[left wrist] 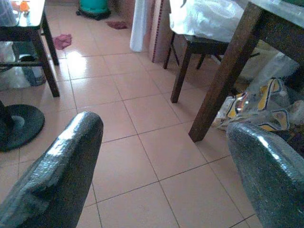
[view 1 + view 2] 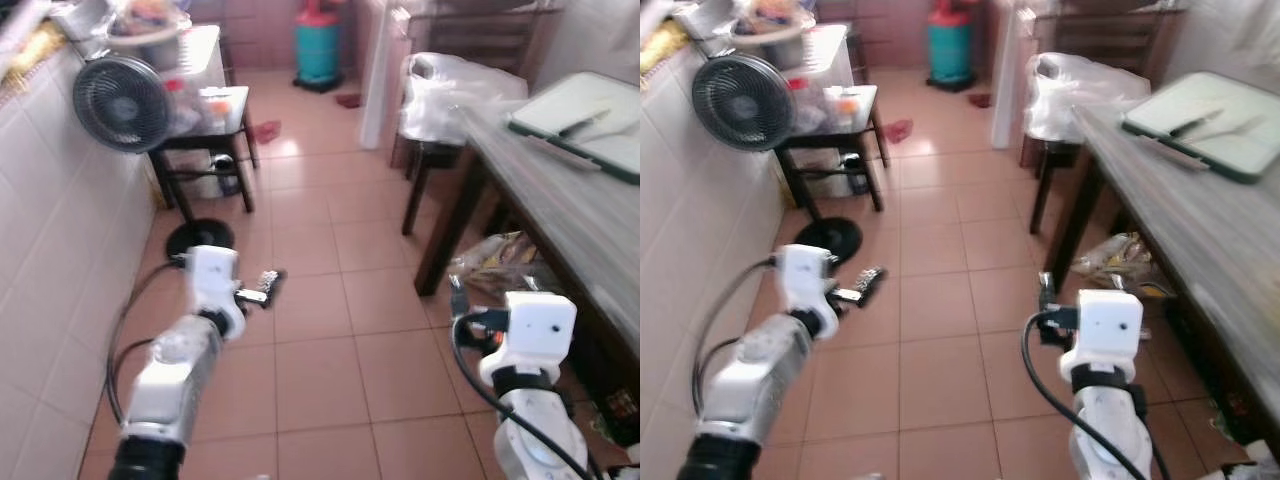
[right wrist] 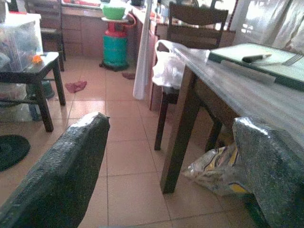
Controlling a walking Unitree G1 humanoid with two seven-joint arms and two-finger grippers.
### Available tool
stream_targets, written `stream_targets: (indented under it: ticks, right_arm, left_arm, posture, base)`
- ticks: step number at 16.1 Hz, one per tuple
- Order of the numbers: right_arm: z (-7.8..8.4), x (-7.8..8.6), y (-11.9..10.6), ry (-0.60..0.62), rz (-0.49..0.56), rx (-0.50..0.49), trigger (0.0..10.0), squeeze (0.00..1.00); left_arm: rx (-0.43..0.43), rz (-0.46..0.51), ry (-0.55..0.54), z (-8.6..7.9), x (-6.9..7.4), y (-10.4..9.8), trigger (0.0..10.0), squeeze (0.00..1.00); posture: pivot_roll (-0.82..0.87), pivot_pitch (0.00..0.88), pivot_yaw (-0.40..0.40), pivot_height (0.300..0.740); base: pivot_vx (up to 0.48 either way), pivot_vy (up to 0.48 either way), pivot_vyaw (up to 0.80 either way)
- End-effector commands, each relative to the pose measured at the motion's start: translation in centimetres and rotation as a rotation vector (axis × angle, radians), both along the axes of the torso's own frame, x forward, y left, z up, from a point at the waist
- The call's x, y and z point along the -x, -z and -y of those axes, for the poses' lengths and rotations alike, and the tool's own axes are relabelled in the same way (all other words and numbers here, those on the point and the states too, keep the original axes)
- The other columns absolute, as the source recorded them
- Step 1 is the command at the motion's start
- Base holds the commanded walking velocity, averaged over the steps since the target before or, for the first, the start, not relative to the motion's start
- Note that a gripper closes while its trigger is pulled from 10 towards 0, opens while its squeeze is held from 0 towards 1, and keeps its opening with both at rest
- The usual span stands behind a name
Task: Setting the table
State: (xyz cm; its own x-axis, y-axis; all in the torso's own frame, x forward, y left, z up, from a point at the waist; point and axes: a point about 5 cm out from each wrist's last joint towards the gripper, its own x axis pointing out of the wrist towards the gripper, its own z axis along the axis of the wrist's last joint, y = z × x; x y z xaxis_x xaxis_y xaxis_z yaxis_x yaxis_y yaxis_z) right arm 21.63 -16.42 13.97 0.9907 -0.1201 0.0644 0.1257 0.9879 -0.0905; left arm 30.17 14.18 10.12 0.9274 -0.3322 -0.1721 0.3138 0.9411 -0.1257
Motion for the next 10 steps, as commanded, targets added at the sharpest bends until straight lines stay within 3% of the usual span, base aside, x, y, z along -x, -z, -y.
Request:
stream_targets:
  ticks: [1, 7, 9, 10]
  right_arm:
    - [-0.3, 0.0, -0.4, -0.009, 0.019, -0.012, 10.0, 0.76]
    - [-0.1, -0.1, -0.1, -0.010, 0.017, -0.010, 10.0, 0.76]
    - [0.0, -0.2, 0.2, -0.008, 0.009, -0.009, 10.0, 0.76]
    - [0.3, -0.5, 1.5, -0.009, -0.030, 0.001, 10.0, 0.74]
  left_arm:
    - [-0.021, 0.010, -0.021, -0.9, -0.2, -0.2, 10.0, 0.00]
    - [-0.021, 0.001, -0.021, -0.5, -0.3, 0.2, 10.0, 0.00]
    - [-0.035, -0.021, -0.031, -0.7, -0.4, 0.9, 10.0, 0.00]
    - [-0.034, -0.096, -0.030, -0.8, -0.1, 2.9, 10.0, 0.00]
  posture:
    - [0.11, 0.124, -0.021, 0.740]
    - [0.11, 0.118, -0.024, 0.740]
    - [0.11, 0.117, -0.024, 0.740]
    - [0.11, 0.116, -0.024, 0.740]
  base:
    - [0.000, 0.480, 0.00]
    - [0.000, 0.480, 0.00]
    - [0.000, 0.163, 0.00]
    - [0.000, 0.000, 0.00]
